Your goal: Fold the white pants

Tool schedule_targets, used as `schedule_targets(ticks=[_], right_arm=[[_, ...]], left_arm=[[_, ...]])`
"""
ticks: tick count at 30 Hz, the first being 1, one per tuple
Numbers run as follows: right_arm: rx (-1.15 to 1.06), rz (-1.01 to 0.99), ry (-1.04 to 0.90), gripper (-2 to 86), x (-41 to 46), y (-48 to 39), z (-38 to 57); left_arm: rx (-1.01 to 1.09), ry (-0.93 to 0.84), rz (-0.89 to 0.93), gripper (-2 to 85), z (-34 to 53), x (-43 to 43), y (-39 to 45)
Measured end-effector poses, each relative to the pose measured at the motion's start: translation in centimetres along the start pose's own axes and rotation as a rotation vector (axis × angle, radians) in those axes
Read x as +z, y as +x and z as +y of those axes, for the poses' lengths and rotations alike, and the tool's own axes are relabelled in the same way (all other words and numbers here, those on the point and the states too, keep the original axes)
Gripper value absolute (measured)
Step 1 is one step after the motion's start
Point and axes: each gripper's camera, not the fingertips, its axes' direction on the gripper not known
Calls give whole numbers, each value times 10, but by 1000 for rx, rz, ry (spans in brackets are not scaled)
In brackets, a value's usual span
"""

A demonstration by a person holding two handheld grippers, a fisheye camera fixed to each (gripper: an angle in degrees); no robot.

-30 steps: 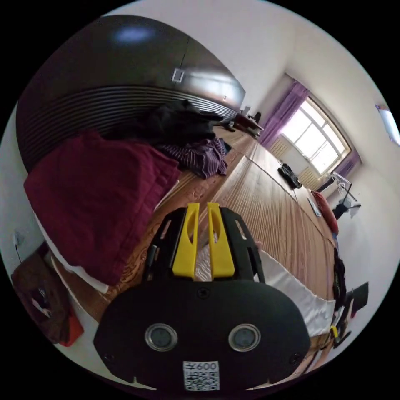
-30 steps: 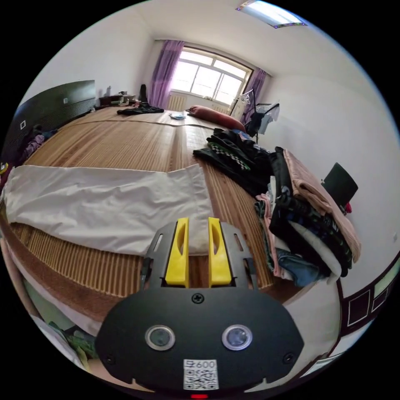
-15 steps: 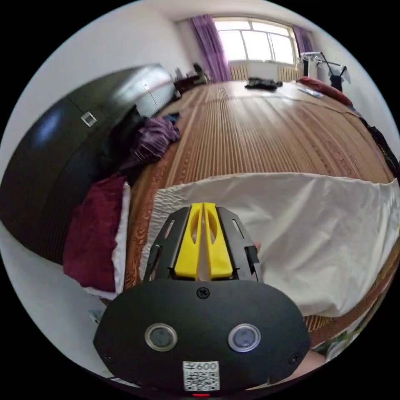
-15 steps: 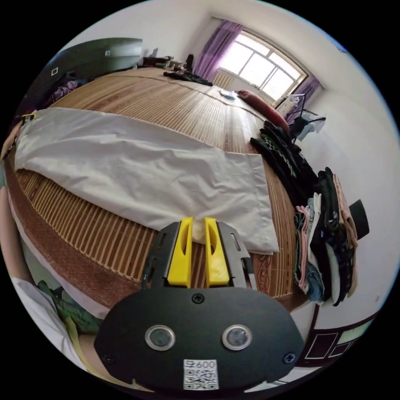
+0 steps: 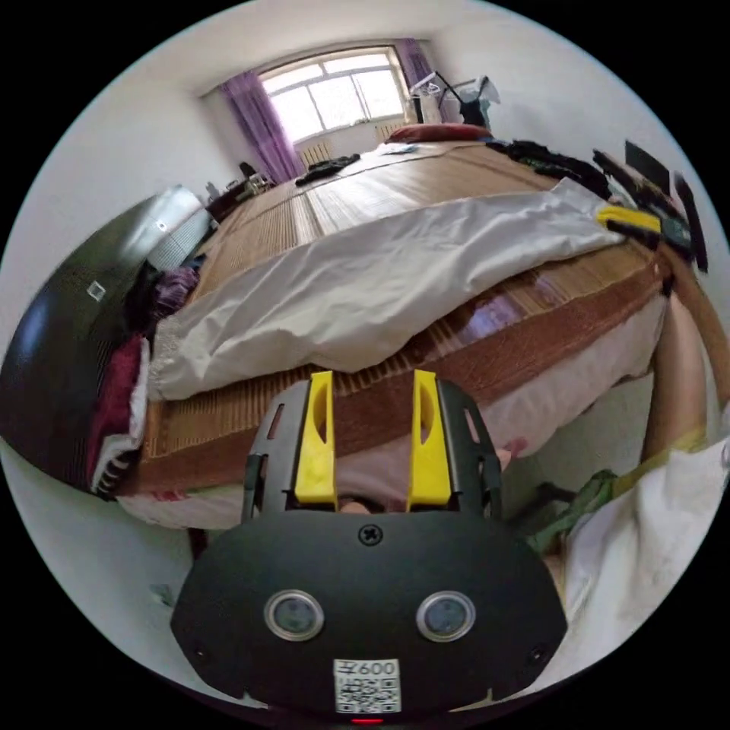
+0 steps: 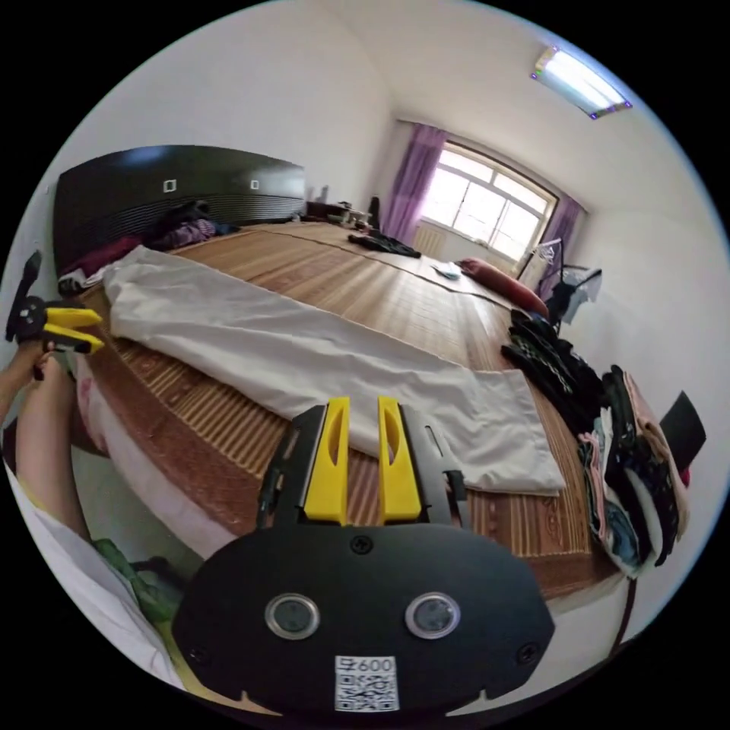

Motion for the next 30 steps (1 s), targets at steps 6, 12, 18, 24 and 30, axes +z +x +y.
schedule_targets(ticks=[6,12,18,24,30], right_arm=[[63,-138,99,31,-27,-37,115],[-127,-270,95,70,-16,-101,205],[-429,-464,213,99,8,-179,252],[-459,-404,308,120,52,-213,280],[-363,-450,247,134,116,-178,311]], left_arm=[[-113,-23,-114,92,23,42,15],[-60,-73,-107,18,29,13,14],[-14,-180,28,13,8,-27,-20],[13,-231,72,11,18,-46,-42],[-7,-215,131,11,35,-69,-79]])
